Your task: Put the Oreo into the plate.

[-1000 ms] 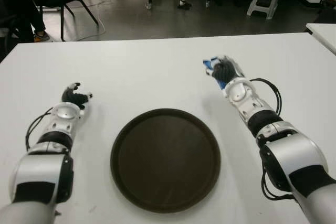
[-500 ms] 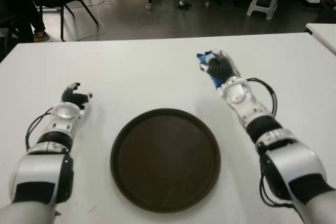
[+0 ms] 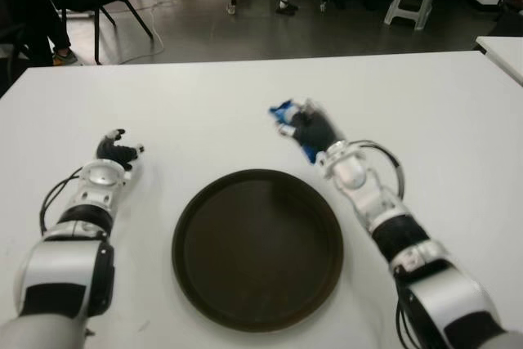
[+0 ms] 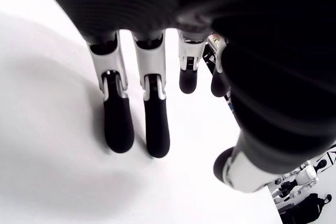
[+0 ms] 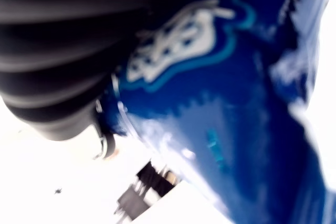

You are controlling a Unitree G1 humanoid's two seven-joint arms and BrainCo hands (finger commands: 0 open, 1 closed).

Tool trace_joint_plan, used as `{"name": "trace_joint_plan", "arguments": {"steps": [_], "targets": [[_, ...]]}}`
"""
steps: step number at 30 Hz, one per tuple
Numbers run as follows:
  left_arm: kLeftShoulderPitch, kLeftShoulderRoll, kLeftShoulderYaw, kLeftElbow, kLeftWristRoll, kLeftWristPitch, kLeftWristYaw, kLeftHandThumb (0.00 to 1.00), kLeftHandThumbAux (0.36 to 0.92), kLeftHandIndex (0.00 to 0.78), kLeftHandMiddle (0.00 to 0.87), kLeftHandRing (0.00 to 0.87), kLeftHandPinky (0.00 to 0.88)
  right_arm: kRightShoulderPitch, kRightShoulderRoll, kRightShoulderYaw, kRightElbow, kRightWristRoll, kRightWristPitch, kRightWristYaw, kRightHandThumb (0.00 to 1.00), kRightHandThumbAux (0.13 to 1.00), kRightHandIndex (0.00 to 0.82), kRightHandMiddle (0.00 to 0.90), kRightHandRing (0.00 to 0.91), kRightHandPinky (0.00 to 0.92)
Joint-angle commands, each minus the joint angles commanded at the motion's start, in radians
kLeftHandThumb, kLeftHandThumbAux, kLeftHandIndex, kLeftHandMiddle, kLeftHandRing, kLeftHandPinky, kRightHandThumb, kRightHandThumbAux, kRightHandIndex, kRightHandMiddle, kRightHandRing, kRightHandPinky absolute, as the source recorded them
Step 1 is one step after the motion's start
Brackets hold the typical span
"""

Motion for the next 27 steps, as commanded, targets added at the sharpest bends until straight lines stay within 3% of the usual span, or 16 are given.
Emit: {"name": "trace_joint_plan", "arguments": {"steps": [11,20,27], "targets": [[-0.005,-0.003,-0.001,-0.005,-0.001,0.008,-0.008,0.215,0.787,0.065,0.082,0.093,0.110,0.063,0.024,-0.005,-0.123,0.079,0.059,0.157,0.744,0.708,0.439,0.822,0.832,0.820],[-0.005,-0.001,-0.004,-0.002,0.002,0.009,-0.007,0.220,0.792,0.072,0.090,0.103,0.116,0.149,0.035,0.034,-0.267,0.122,0.092,0.256,0.744,0.708,0.439,0.824,0.828,0.815],[-0.001,0.002,-0.001,0.002,0.000,0.004,-0.010,0.225,0.795,0.071,0.089,0.103,0.118,0.171,0.037,0.045,-0.295,0.185,0.128,0.352,0.744,0.709,0.438,0.805,0.815,0.805]]}}
